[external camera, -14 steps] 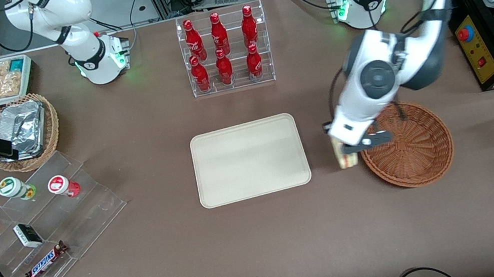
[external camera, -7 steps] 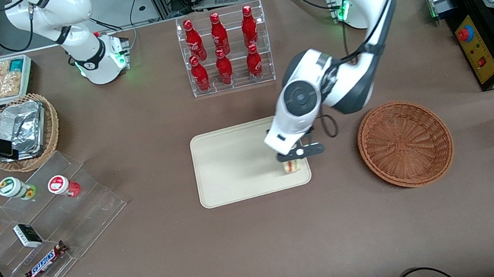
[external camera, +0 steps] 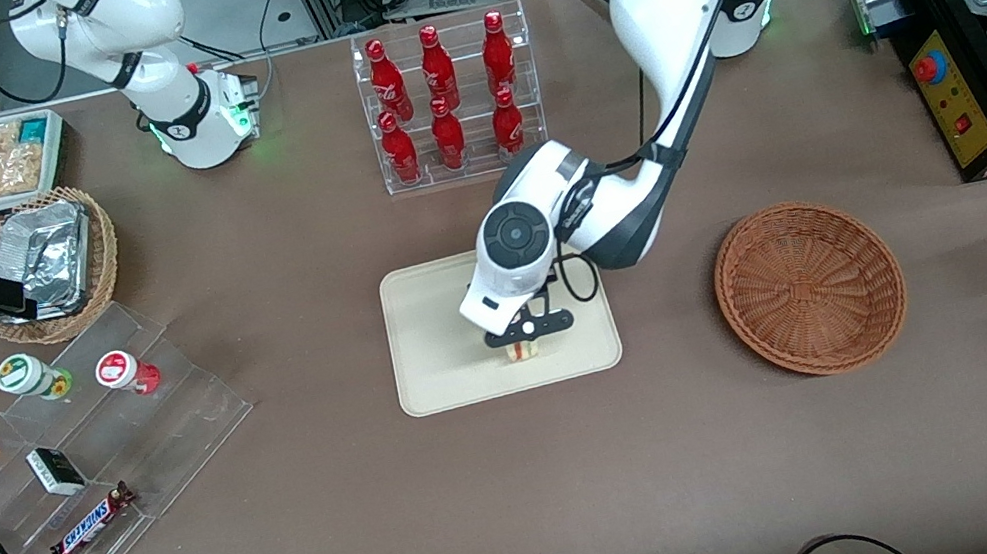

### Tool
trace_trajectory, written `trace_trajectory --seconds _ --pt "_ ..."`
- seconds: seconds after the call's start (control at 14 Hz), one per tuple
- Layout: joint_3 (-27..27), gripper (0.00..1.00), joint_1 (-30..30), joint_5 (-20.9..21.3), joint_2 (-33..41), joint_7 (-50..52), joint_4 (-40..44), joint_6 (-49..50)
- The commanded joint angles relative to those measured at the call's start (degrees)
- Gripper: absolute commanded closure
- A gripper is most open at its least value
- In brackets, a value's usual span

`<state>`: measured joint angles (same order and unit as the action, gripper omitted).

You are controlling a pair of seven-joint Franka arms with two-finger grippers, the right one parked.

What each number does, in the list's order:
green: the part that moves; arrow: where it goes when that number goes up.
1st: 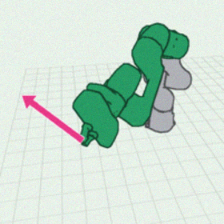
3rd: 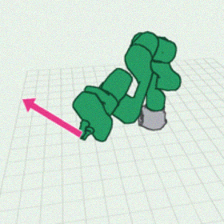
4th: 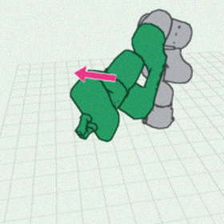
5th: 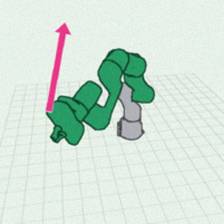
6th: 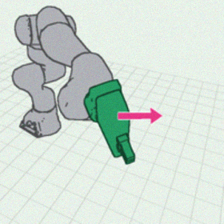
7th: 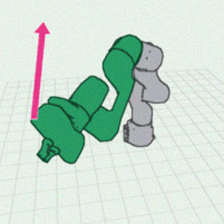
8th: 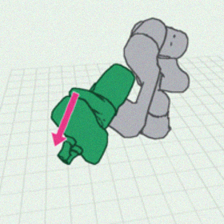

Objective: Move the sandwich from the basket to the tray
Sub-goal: 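Lower the sandwich onto the tray and open the left gripper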

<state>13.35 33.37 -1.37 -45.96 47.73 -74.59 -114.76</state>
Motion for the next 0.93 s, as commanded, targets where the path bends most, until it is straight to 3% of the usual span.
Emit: trace_trajectory --seconds 0.0,0.36,0.5,0.86 --pt "-0.6 1.0 1.52 -1.09 -3.52 2.01 5.07 1.74" --pt "-0.6 1.0 1.61 -1.0 -4.49 4.39 5.42 1.38" --pt "-0.6 0.0 1.61 -1.0 -4.67 4.48 5.42 1.38" --pt "-0.6 0.0 1.34 -0.92 -1.78 3.87 5.51 2.52"
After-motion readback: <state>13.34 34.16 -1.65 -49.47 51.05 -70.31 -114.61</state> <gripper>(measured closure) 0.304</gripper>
